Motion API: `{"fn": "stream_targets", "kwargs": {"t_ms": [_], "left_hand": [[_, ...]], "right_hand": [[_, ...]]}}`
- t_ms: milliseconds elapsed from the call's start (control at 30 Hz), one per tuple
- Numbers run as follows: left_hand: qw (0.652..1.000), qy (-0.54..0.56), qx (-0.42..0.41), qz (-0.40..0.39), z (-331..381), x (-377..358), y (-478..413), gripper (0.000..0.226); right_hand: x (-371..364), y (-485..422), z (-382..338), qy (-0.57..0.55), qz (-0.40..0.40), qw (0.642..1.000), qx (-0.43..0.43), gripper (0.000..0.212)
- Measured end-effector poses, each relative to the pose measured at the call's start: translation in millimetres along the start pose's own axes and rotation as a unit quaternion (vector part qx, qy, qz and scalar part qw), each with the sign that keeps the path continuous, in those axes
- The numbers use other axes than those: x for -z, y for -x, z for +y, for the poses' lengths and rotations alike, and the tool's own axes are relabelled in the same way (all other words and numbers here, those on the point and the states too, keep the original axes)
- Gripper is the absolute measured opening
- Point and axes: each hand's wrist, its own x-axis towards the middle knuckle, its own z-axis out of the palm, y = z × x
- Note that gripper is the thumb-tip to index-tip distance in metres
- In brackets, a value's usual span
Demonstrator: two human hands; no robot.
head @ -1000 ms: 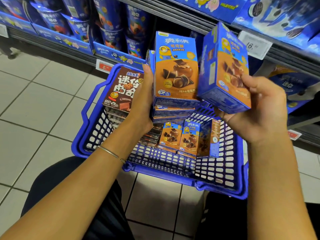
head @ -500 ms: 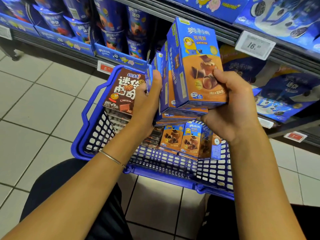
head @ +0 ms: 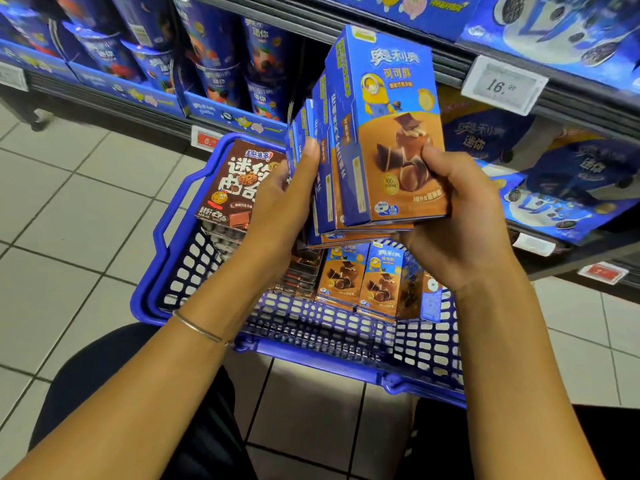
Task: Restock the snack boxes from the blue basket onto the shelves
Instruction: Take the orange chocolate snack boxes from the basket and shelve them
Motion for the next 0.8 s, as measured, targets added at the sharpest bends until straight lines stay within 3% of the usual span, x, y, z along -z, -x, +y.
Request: {"fn": "stream_targets", "kwargs": {"t_ms": [67,300,400,533,667,800], "left_hand": [[1.000,-0.001,0.009,0.009,5,-2,2,0.057],[0.999,0.007,0.044,0.014,41,-25,10,0.109],[0.995,0.028,0.091,0.027,87,-43,28,0.113],[0.990,0.074,0.111,0.034,177,-68,69,0.088],[0.984,0.142,0.102,-0.028,294,-81,120,0.051],[0.977,0.189,0.090,-0.049,422,-96,174,0.044]], "right_hand": [[4,-3,-3,0.005,-0.010,1.000,-0.004,0.052],[-3,-8,-38,0.070,-0.021,0.996,-0.050,0.048],[-21,6,-83,0.090,-0.024,0.992,-0.082,0.046],[-58,43,-170,0.075,-0.047,0.990,-0.107,0.032],[-114,103,-268,0.038,-0.040,0.994,-0.098,0.036],[-177,173,-371,0.012,-0.039,0.995,-0.090,0.033]]}}
